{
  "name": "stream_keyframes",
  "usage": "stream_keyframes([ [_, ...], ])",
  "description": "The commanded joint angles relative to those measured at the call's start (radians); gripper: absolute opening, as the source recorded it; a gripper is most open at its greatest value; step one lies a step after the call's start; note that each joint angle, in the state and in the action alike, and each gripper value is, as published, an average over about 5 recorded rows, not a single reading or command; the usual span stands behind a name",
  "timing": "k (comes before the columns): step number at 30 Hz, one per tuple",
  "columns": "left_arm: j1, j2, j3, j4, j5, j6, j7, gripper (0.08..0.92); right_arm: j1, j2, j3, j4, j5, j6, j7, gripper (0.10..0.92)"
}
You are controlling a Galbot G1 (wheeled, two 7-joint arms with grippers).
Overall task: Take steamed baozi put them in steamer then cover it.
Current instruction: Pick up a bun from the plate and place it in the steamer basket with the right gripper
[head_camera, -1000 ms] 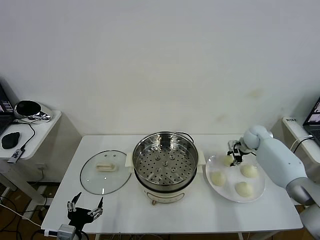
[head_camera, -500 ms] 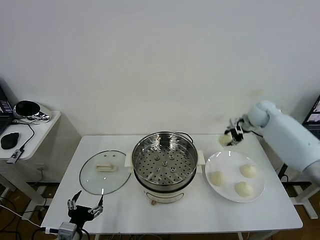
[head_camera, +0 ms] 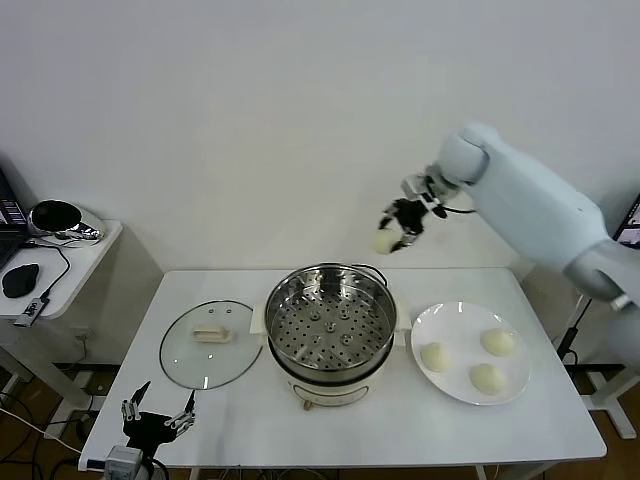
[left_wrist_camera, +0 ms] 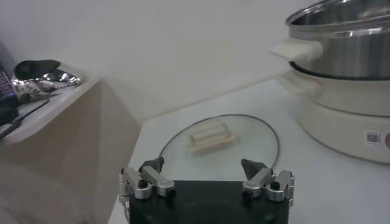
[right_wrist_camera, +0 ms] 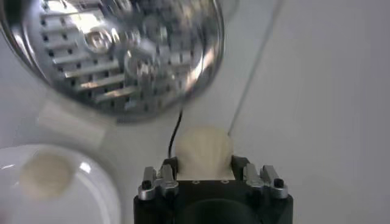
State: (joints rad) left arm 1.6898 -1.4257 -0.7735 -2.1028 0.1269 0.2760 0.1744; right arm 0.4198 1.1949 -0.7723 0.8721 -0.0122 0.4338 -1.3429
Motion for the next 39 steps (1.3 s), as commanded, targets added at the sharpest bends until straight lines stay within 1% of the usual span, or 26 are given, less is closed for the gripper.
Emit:
stream_keyframes([
  [1,0.007,-0.007,-0.008,-0.005,0.011,-0.003,-0.002,0.823,0.046,0.149,-0.048,-0.054,0.054,0.396,-0.073,0.560],
  [4,0.009,-0.009,-0.010,-0.007,0.011,-0.003,-0.003,0.823,0.034,0.148,-0.061,-0.020,-0.001,0.397,-0.074,0.560],
  [14,0.011,-0.011,-0.018,-0.010,0.009,-0.001,-0.004,0.823,-0.015,0.161,-0.101,-0.027,-0.112,0.397,-0.077,0.560],
  [19,0.014,-0.017,-0.014,-0.009,0.010,-0.001,-0.006,0.823,-0.049,0.189,-0.080,-0.059,-0.190,0.397,-0.061,0.558],
  [29,0.019,-0.022,-0.014,-0.005,0.006,-0.002,-0.013,0.823,-0.111,0.227,-0.047,-0.089,-0.282,0.397,-0.048,0.556],
  [35,0.020,-0.021,-0.014,-0.005,0.002,-0.003,-0.011,0.823,-0.150,0.267,-0.020,-0.155,-0.312,0.397,-0.033,0.560],
  [39,0.018,-0.016,-0.013,0.002,-0.002,-0.003,-0.012,0.823,-0.171,0.287,0.003,-0.200,-0.374,0.397,-0.010,0.560],
])
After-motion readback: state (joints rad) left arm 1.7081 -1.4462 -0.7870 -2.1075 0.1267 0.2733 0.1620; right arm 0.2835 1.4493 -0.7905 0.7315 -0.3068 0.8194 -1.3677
